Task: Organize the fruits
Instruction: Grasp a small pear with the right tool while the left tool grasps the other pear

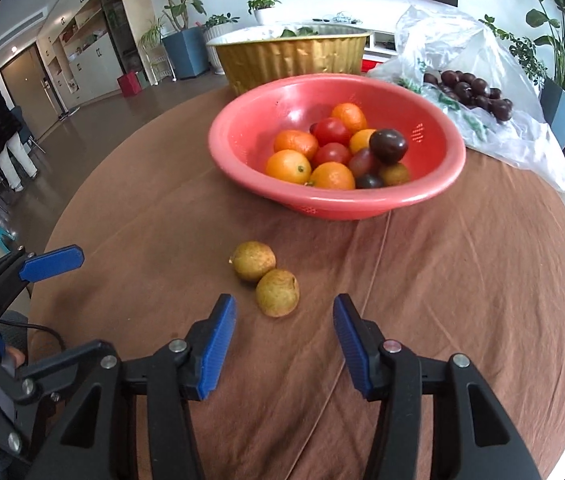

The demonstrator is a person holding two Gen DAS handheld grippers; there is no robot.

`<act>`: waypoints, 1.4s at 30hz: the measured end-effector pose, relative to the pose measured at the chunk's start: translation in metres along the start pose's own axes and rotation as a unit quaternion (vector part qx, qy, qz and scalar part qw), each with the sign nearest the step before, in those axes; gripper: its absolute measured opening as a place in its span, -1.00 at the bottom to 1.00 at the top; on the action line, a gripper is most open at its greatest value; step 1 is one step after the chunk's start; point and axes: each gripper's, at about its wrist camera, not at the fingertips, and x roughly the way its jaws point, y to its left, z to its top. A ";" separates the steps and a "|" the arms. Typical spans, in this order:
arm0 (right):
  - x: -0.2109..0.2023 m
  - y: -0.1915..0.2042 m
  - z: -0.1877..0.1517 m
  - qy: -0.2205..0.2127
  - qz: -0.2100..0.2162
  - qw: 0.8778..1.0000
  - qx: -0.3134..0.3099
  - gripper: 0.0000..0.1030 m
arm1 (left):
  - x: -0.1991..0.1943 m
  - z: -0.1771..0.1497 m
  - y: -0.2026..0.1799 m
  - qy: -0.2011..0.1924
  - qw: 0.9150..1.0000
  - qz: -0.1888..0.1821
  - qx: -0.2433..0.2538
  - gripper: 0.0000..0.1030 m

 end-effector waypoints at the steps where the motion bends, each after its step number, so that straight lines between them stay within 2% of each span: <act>1: 0.003 0.000 0.002 0.004 0.002 1.000 0.000 -0.02 | 0.002 0.000 0.001 0.003 1.000 -0.001 -0.002 0.99; 12: 0.019 0.003 0.008 0.015 0.002 1.000 -0.021 -0.22 | 0.012 -0.001 0.009 0.015 1.000 0.004 -0.014 0.99; 20: 0.020 0.004 0.007 0.015 0.000 0.999 -0.032 -0.48 | 0.016 -0.003 0.006 0.020 1.000 0.011 -0.006 0.99; 28: -0.002 -0.010 0.003 -0.005 0.012 1.000 0.001 -0.48 | 0.018 0.003 -0.002 0.024 1.000 0.006 0.005 0.99; 35: -0.025 -0.044 -0.001 -0.042 0.017 0.997 0.065 -0.48 | 0.034 0.031 -0.030 0.036 0.998 0.004 0.049 0.99; 42: -0.028 -0.063 -0.008 -0.051 0.024 0.994 0.096 -0.48 | 0.065 0.060 -0.051 0.052 0.996 0.004 0.078 0.97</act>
